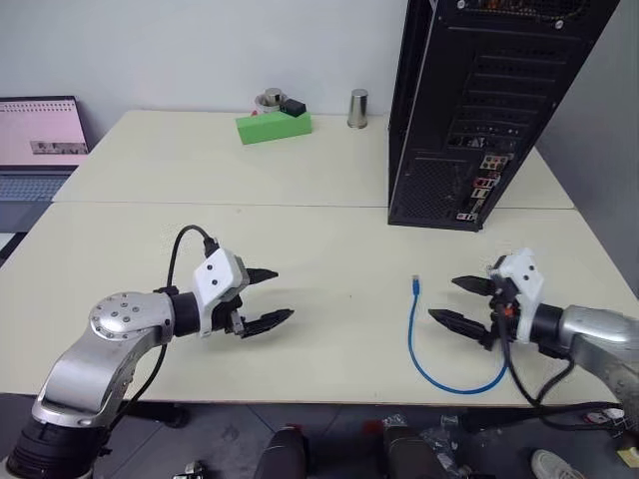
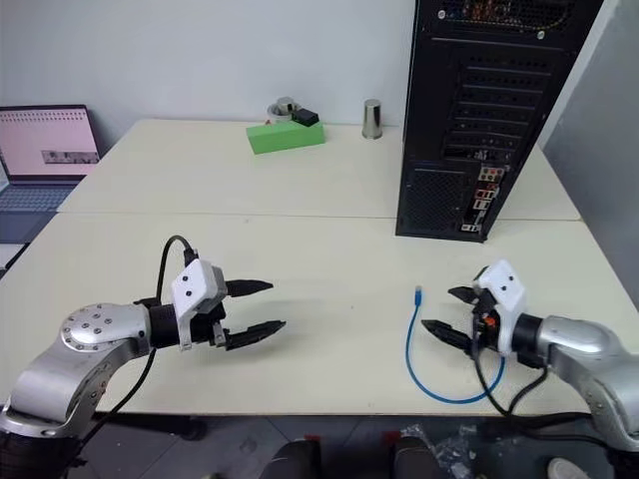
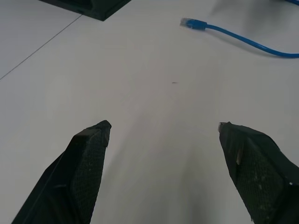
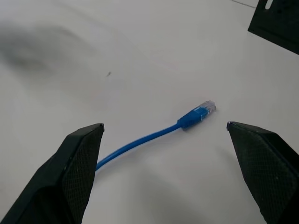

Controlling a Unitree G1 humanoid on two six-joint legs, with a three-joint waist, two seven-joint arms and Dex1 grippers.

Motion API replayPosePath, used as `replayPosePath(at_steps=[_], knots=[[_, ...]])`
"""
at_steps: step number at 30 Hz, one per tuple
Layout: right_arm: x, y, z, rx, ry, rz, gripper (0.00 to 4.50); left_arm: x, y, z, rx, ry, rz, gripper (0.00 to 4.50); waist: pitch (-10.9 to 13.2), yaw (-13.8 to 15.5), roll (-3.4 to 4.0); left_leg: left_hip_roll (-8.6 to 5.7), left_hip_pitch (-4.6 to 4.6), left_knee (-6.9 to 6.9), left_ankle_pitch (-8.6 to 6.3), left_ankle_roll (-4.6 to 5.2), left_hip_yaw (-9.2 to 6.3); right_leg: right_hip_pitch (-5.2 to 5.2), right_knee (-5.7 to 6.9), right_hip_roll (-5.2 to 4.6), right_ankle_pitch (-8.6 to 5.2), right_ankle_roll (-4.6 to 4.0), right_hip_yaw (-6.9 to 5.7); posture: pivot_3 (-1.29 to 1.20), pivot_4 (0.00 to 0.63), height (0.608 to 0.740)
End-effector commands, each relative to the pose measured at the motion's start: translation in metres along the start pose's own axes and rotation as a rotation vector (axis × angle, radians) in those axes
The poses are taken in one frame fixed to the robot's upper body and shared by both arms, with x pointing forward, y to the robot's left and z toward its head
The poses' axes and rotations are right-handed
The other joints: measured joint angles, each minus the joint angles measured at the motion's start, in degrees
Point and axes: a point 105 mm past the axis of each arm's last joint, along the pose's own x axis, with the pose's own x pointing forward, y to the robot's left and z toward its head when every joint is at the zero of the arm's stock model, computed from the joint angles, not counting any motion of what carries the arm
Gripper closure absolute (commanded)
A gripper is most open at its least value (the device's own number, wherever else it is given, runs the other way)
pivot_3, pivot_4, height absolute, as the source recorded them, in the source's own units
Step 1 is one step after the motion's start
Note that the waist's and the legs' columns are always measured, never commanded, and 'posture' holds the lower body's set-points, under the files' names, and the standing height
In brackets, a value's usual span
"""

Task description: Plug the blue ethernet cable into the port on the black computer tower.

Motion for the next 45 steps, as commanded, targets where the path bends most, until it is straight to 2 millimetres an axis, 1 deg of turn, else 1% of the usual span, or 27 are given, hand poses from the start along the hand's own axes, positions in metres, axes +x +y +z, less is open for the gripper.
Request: replayPosePath(at_steps=[1,4,7,11,13,14,18,24,27,31,32,34,37,41,45], knots=[[0.015,-0.002,-0.006,0.018,-0.002,-0.122,0.02,0.004,0.003,0.014,0.062,-0.037,0.011,0.53,0.0,0.0,0.0,0.0,0.0,0.0,0.0,0.0,0.0,-0.01,0.01,0.0,0.0,0.0,0.0,0.0,0.15,0.74],[0.021,-0.002,-0.013,0.061,0.015,-0.169,0.02,0.005,0.005,0.015,0.067,-0.045,0.017,0.53,0.0,0.0,0.01,-0.01,-0.01,0.0,0.0,0.0,0.01,-0.02,0.01,-0.01,0.0,-0.01,0.03,0.0,0.15,0.74],[0.026,0.004,-0.021,0.082,0.052,-0.17,0.02,0.008,0.003,0.014,0.072,-0.044,0.012,0.53,0.0,0.0,0.01,-0.01,-0.01,0.0,0.0,0.0,-0.01,-0.02,0.01,0.0,0.0,-0.01,0.0,0.0,0.15,0.74],[0.029,0.013,-0.022,0.105,0.069,-0.138,0.02,0.01,0.0,0.013,0.077,-0.047,0.006,0.53,0.0,-0.1,0.01,0.0,0.0,0.0,0.0,0.0,0.0,-0.02,0.02,0.0,0.0,-0.01,0.01,0.0,0.15,0.74],[0.031,0.019,-0.021,0.117,0.074,-0.114,0.4,0.01,0.001,0.013,0.078,-0.049,0.007,0.53,0.0,-0.1,0.01,0.0,0.0,-0.01,0.0,0.0,-0.01,-0.02,0.02,0.0,0.0,-0.01,0.01,0.0,0.15,0.74],[0.032,0.02,-0.022,0.119,0.085,-0.116,0.5,0.011,0.001,0.013,0.078,-0.05,0.007,0.53,0.0,-0.1,0.01,0.0,0.01,-0.01,0.0,0.0,-0.01,-0.02,0.02,0.0,0.0,-0.01,0.01,0.0,0.15,0.74],[0.034,0.022,-0.025,0.112,0.112,-0.115,1.48,0.012,0.001,0.013,0.087,-0.051,0.002,0.53,0.0,-0.1,0.01,0.0,0.01,-0.01,0.0,0.0,0.0,-0.01,0.02,0.01,0.0,-0.02,0.01,0.0,0.15,0.74],[0.038,0.02,-0.026,0.11,0.126,-0.126,2.83,0.016,0.0,0.014,0.102,-0.063,-0.011,0.53,0.0,-0.1,0.01,0.0,0.02,-0.01,0.0,0.01,0.0,-0.01,0.02,0.01,0.0,-0.02,0.0,0.0,0.15,0.74],[0.038,0.016,-0.024,0.107,0.124,-0.133,3.56,0.02,0.002,0.014,0.112,-0.075,-0.019,0.53,0.0,-0.1,0.01,0.0,0.01,-0.01,0.0,0.01,-0.01,-0.01,0.02,0.01,0.0,-0.02,0.0,0.0,0.15,0.74],[0.039,0.018,-0.013,0.088,0.102,-0.065,4.49,0.034,0.004,0.009,0.095,-0.081,-0.054,0.53,0.0,-0.1,0.01,-0.01,0.01,0.0,0.0,0.01,-0.02,-0.01,0.03,0.01,0.0,-0.02,-0.02,0.0,0.15,0.74],[0.04,0.019,-0.011,0.084,0.099,-0.049,4.49,0.036,0.003,0.007,0.098,-0.076,-0.069,0.53,0.0,-0.1,0.01,-0.01,0.01,0.0,0.0,0.01,-0.01,-0.01,0.03,0.01,0.0,-0.02,-0.01,0.0,0.15,0.74],[0.04,0.027,-0.003,0.045,0.097,0.046,4.49,0.043,0.001,0.001,0.117,-0.058,-0.117,0.53,0.0,-0.1,0.01,-0.02,0.0,0.0,0.0,0.01,-0.01,-0.02,0.03,0.01,0.0,-0.02,-0.01,0.0,0.15,0.74],[0.04,0.034,0.005,0.002,0.104,0.139,4.49,0.05,-0.001,-0.005,0.147,-0.044,-0.169,0.53,0.0,-0.1,0.01,-0.02,0.01,0.0,0.0,0.01,-0.01,-0.01,0.04,0.01,0.0,-0.02,-0.03,0.0,0.15,0.74],[0.039,0.051,0.016,-0.066,0.133,0.316,4.49,0.065,0.0,-0.005,0.218,-0.042,-0.25,0.53,0.0,-0.1,0.01,-0.02,-0.02,0.01,0.0,0.01,-0.03,-0.02,0.03,0.01,0.0,-0.02,-0.05,0.0,0.15,0.74],[0.042,0.057,0.023,-0.068,0.138,0.379,4.49,0.072,-0.001,-0.004,0.272,-0.052,-0.312,0.53,0.0,-0.1,0.02,-0.04,-0.02,0.04,0.0,0.01,-0.06,-0.01,0.04,0.0,0.01,-0.01,-0.08,0.0,0.15,0.74]])
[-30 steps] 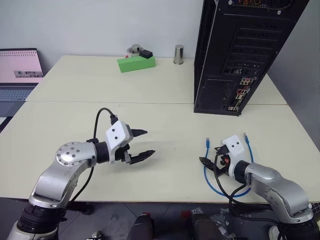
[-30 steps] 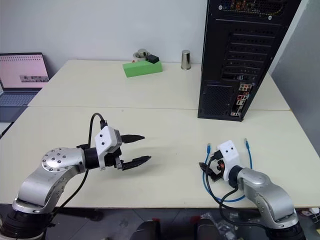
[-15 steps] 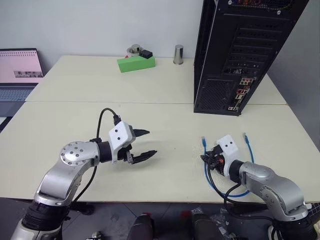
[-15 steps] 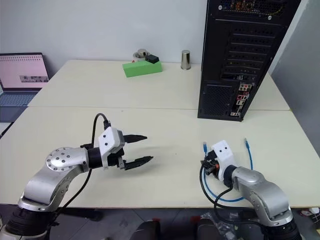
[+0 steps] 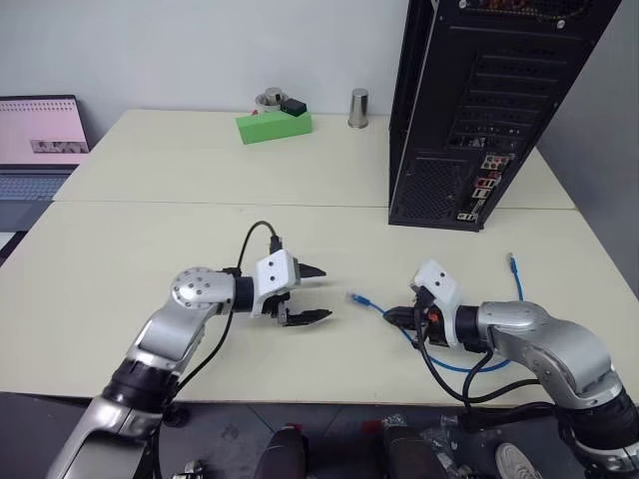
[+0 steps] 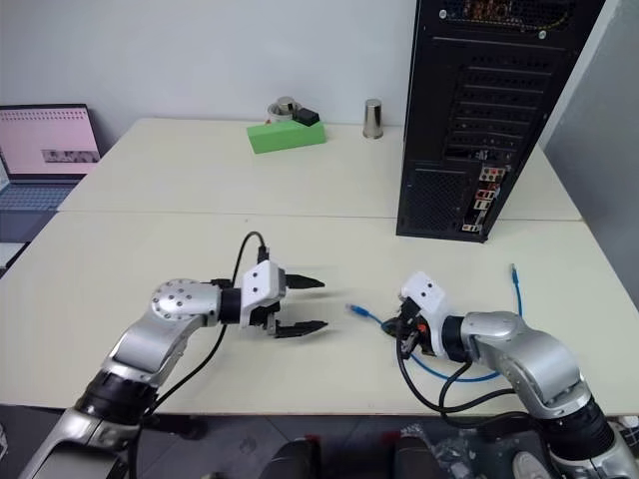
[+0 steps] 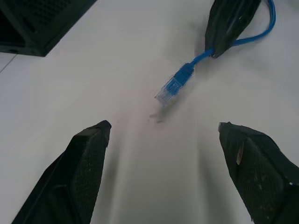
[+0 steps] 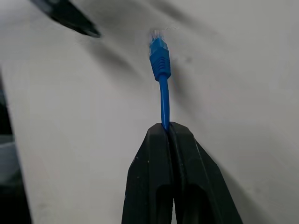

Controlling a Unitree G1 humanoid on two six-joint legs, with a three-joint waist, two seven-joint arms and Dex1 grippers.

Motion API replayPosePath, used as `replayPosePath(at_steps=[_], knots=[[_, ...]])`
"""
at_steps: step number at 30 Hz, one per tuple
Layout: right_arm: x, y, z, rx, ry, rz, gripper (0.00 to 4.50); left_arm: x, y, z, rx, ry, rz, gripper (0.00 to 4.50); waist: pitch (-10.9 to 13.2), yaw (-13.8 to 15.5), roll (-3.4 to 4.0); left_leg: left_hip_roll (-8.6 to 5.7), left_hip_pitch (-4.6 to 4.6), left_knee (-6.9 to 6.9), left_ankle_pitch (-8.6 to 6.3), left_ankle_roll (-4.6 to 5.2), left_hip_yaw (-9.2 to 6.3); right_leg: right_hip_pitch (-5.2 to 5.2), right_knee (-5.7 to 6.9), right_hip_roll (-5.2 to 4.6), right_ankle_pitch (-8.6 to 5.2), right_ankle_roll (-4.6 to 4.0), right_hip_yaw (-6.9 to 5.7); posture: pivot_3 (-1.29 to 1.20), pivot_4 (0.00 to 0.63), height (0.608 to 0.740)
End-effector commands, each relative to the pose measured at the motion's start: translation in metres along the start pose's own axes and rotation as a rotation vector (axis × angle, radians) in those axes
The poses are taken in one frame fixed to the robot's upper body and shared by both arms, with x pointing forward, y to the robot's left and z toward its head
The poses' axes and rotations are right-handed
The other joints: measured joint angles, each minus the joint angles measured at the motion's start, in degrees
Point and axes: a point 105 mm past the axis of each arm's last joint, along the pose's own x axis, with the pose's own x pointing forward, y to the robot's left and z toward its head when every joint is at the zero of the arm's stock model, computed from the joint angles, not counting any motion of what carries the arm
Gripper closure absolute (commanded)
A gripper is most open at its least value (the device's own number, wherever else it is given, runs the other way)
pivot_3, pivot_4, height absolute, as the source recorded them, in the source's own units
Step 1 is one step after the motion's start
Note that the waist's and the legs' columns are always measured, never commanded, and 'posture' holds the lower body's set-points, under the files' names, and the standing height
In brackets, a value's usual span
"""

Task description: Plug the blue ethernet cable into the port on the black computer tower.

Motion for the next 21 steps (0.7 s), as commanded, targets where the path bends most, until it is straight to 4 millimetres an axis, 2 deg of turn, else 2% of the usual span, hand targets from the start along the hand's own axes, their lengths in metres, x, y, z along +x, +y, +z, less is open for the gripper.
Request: replayPosePath(at_steps=[1,7,10,13,18,21], knots=[[0.0006,0.0061,0.0103,-0.01,-0.016,0.061,4.49,0.0034,-0.0012,0.0065,0.079,-0.02,-0.056,0.53,0.0,-0.1,0.0,0.0,0.0,0.0,0.0,0.0,0.0,0.0,0.0,0.0,0.0,0.0,0.0,0.0,0.15,0.74],[0.0014,0.0096,0.0174,0.001,-0.027,0.099,4.49,0.0061,-0.0035,0.0048,0.129,-0.021,-0.104,0.53,0.0,-0.1,0.0,0.01,-0.03,-0.01,0.0,0.0,-0.01,-0.03,0.01,0.0,0.0,-0.01,0.0,0.0,0.15,0.74],[0.0006,0.0109,0.0189,0.0,-0.024,0.11,4.5,0.0071,-0.0014,0.0064,0.141,-0.035,-0.103,1.01,0.0,0.0,0.0,0.0,-0.02,0.0,0.0,0.0,-0.03,-0.02,0.02,0.0,0.0,-0.01,-0.02,0.0,0.15,0.74],[0.0,0.0133,0.0195,-0.002,-0.022,0.126,4.5,0.007,-0.0017,0.0052,0.151,-0.035,-0.12,1.68,0.0,0.0,0.0,0.0,-0.03,0.0,0.0,0.0,-0.04,-0.02,0.02,0.0,0.0,-0.01,-0.03,0.0,0.15,0.74],[-0.0009,0.0153,0.0192,-0.008,-0.017,0.139,4.5,0.0072,-0.0014,0.0052,0.157,-0.038,-0.127,2.3,0.0,-0.1,0.0,0.01,-0.03,0.0,0.0,0.0,-0.05,-0.03,0.02,0.0,0.0,-0.01,-0.03,0.0,0.15,0.74],[-0.0013,0.015,0.0188,-0.011,-0.012,0.14,4.5,0.0075,-0.0008,0.007,0.16,-0.045,-0.128,2.94,0.0,-0.1,0.0,0.0,-0.03,0.0,0.0,0.0,-0.04,-0.03,0.02,0.0,0.0,-0.01,-0.03,0.0,0.15,0.74]])
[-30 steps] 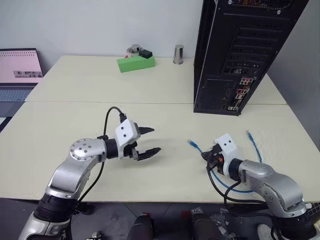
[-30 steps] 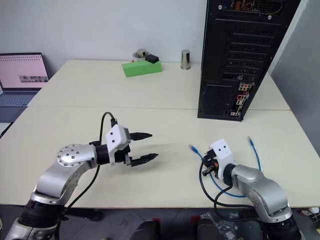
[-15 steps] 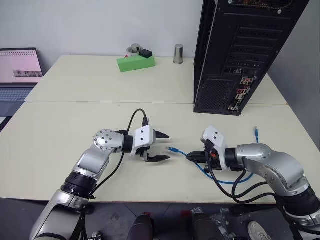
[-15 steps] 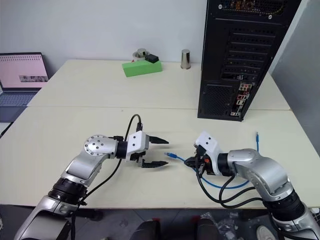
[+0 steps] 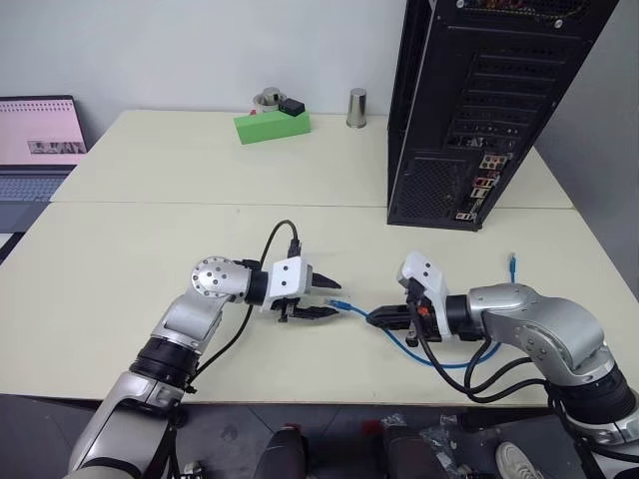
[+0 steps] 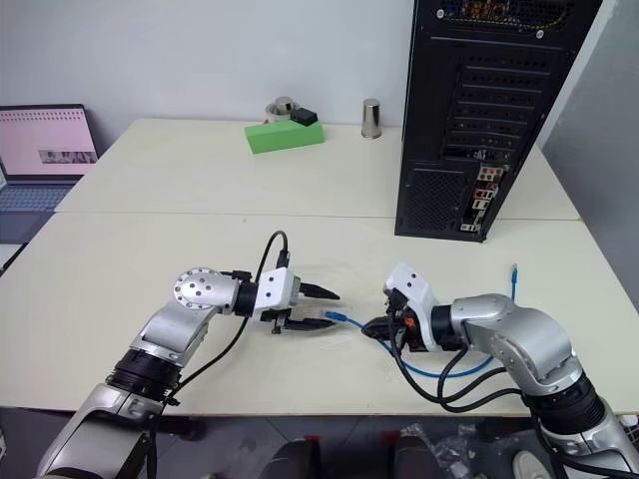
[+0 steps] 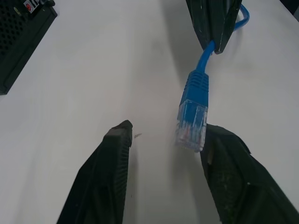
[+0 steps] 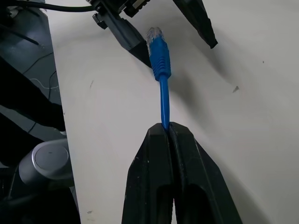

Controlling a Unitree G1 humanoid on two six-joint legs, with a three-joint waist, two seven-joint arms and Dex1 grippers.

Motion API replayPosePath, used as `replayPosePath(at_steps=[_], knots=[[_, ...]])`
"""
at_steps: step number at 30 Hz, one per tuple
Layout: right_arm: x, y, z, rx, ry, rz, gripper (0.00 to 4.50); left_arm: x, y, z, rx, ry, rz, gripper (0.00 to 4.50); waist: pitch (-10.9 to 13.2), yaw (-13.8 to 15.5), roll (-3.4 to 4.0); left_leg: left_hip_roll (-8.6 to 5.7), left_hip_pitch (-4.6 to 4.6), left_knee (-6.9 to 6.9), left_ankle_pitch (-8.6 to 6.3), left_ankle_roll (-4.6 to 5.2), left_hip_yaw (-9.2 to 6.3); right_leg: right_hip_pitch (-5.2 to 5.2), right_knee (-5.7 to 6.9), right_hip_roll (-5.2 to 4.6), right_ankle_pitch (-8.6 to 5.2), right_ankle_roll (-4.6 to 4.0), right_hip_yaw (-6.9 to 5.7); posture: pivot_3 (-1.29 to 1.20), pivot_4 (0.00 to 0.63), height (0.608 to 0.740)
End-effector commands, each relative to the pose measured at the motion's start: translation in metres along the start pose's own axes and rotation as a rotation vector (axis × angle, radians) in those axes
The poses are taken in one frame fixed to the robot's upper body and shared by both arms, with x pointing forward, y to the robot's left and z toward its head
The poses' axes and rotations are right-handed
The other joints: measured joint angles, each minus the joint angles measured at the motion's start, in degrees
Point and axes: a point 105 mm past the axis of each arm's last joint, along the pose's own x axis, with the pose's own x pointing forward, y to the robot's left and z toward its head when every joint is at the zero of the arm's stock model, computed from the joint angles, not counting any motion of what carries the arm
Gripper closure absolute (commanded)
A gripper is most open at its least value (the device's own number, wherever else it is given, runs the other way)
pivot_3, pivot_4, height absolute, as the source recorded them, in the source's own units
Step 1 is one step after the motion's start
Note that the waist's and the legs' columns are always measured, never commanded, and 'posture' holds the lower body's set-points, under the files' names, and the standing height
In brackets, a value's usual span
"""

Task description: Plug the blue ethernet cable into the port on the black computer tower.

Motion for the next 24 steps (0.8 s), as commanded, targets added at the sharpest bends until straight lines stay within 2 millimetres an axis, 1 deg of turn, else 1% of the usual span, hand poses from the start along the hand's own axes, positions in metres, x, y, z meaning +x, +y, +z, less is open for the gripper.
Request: replayPosePath(at_steps=[1,3,4,7,11,17,18,21,22,24], knots=[[-0.004,0.005,0.009,-0.05,-0.016,0.02,4.5,-0.001,0.005,0.01,0.048,-0.025,0.006,3.19,0.0,0.0,0.0,0.0,0.0,0.0,0.0,0.0,0.0,0.0,0.0,0.0,0.0,0.0,0.0,0.0,0.15,0.74],[-0.004,0.005,0.009,-0.051,-0.013,0.02,4.5,0.0,0.004,0.011,0.052,-0.027,0.003,3.59,0.0,0.0,0.0,0.0,0.0,0.0,0.0,0.0,0.0,0.0,0.0,0.0,0.0,0.0,0.0,0.0,0.15,0.74],[-0.004,0.005,0.008,-0.051,-0.012,0.019,4.5,0.0,0.004,0.011,0.055,-0.028,0.0,3.91,0.0,0.0,0.0,0.0,0.0,0.0,0.0,0.0,0.0,0.0,0.0,0.0,0.0,0.0,0.0,0.0,0.15,0.74],[-0.005,0.004,0.007,-0.05,-0.007,0.015,4.5,0.001,0.002,0.012,0.061,-0.032,-0.005,4.47,0.0,0.0,0.0,0.0,0.0,0.0,0.0,0.0,0.0,0.0,0.0,0.0,0.0,0.0,0.0,0.0,0.15,0.74],[-0.005,0.001,0.006,-0.049,-0.001,0.007,4.5,0.001,0.0,0.01,0.064,-0.029,-0.005,4.47,0.0,0.0,0.0,0.0,0.0,0.0,0.0,0.0,0.0,0.0,0.0,0.0,0.0,0.0,0.0,0.0,0.15,0.74],[-0.007,-0.002,0.006,-0.049,-0.001,-0.003,4.5,-0.004,-0.002,0.001,0.021,-0.021,0.006,4.47,0.0,0.0,0.0,0.0,0.0,0.0,0.0,0.0,0.0,0.0,0.0,0.0,0.0,0.0,0.0,0.0,0.15,0.74],[-0.008,-0.003,0.006,-0.048,-0.001,-0.005,4.5,-0.005,-0.002,0.0,0.028,-0.018,0.013,4.1,0.0,0.0,0.0,0.0,0.0,0.0,0.0,0.0,0.0,0.0,0.0,0.0,0.0,0.0,0.0,0.0,0.15,0.74],[-0.009,-0.005,0.004,-0.047,0.006,-0.008,4.5,-0.006,-0.003,-0.001,0.025,-0.028,0.019,3.52,0.0,0.0,0.0,0.0,0.0,0.0,0.0,0.0,0.0,0.0,0.0,0.0,0.0,0.0,0.0,0.0,0.15,0.74],[-0.01,-0.005,0.003,-0.046,0.011,-0.008,4.5,-0.006,-0.005,-0.001,0.019,-0.036,0.013,3.22,0.0,0.0,0.0,0.0,0.0,0.0,0.0,0.0,-0.01,0.0,0.0,0.0,0.0,0.0,0.0,0.0,0.15,0.74],[-0.01,-0.006,0.001,-0.041,0.019,-0.008,4.5,-0.006,-0.008,0.0,0.021,-0.045,0.008,2.9,0.0,0.0,0.0,0.0,0.0,0.0,0.0,0.0,0.0,0.0,0.0,0.0,0.0,0.0,0.0,0.0,0.15,0.74]])
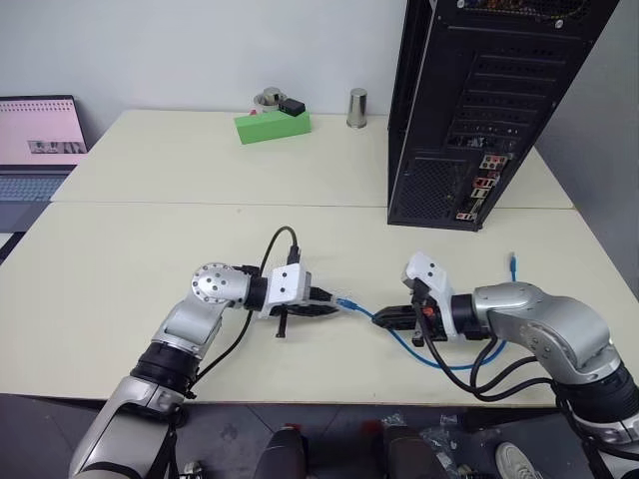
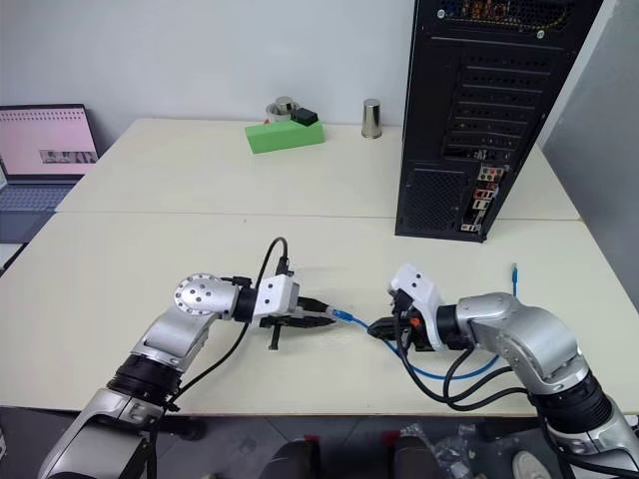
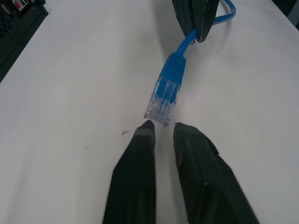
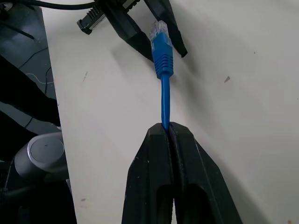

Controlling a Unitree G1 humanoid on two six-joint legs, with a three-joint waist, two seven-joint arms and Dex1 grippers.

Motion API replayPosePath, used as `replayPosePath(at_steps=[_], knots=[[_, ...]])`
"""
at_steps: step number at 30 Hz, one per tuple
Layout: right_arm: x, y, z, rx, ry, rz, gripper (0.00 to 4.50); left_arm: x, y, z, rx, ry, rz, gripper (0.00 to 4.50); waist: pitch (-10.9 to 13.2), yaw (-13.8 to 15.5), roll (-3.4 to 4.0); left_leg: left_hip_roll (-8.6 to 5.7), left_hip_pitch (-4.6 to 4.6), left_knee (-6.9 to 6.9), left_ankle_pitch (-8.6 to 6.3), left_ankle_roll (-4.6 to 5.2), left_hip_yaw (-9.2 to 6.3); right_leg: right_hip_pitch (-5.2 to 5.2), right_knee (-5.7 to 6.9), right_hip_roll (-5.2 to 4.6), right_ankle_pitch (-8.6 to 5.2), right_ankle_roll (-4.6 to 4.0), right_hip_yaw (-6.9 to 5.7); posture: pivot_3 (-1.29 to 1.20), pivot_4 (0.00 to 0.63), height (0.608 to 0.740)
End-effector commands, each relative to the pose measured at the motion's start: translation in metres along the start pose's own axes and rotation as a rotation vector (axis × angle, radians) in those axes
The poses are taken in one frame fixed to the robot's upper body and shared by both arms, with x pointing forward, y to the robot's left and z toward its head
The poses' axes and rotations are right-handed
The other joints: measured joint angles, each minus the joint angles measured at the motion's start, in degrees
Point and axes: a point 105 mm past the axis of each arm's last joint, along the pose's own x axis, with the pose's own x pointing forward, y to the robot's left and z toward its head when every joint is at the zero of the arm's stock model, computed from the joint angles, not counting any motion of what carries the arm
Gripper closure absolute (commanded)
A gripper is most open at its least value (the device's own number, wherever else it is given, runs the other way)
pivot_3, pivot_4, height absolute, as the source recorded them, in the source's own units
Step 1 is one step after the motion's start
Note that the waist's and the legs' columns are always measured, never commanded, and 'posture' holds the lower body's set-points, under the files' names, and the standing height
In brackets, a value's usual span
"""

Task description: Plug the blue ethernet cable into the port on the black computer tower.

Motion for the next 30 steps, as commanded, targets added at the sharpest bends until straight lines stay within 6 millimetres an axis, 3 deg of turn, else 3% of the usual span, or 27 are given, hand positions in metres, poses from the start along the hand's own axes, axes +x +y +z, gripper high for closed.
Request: replayPosePath(at_steps=[1,3,15,23,30], knots=[[-0.004,0.0,0.004,-0.028,-0.005,0.01,4.5,-0.006,0.0,0.008,0.034,-0.035,0.012,2.76,0.0,0.0,0.0,0.0,0.0,0.0,0.0,0.0,0.0,0.0,0.0,0.0,0.0,0.0,0.0,0.0,0.15,0.74],[-0.004,0.0,0.002,-0.016,0.001,0.017,4.5,-0.005,0.0,0.011,0.046,-0.047,0.013,2.35,0.0,0.0,0.0,0.0,0.0,0.0,0.0,0.0,0.0,0.0,0.0,0.0,0.0,0.0,0.0,0.0,0.15,0.74],[-0.004,0.001,-0.003,0.005,0.021,0.042,4.5,0.003,0.004,0.028,0.079,-0.103,0.018,2.35,0.0,0.0,0.0,0.0,0.0,0.0,0.0,0.0,-0.01,0.0,0.0,0.0,0.0,0.0,0.0,0.0,0.15,0.74],[-0.002,0.001,-0.001,0.001,0.015,0.045,4.5,0.007,0.001,0.028,0.107,-0.091,-0.007,2.35,0.0,0.0,0.0,0.0,0.0,0.0,0.0,0.0,-0.01,0.01,0.0,0.0,0.0,0.0,0.0,0.0,0.15,0.74],[-0.002,0.001,0.001,-0.004,0.011,0.042,4.5,0.007,0.0,0.025,0.12,-0.07,-0.016,3.66,0.0,0.0,0.0,0.0,0.0,0.0,0.0,0.0,0.0,0.01,0.0,0.0,0.0,0.0,-0.01,0.0,0.15,0.74]])
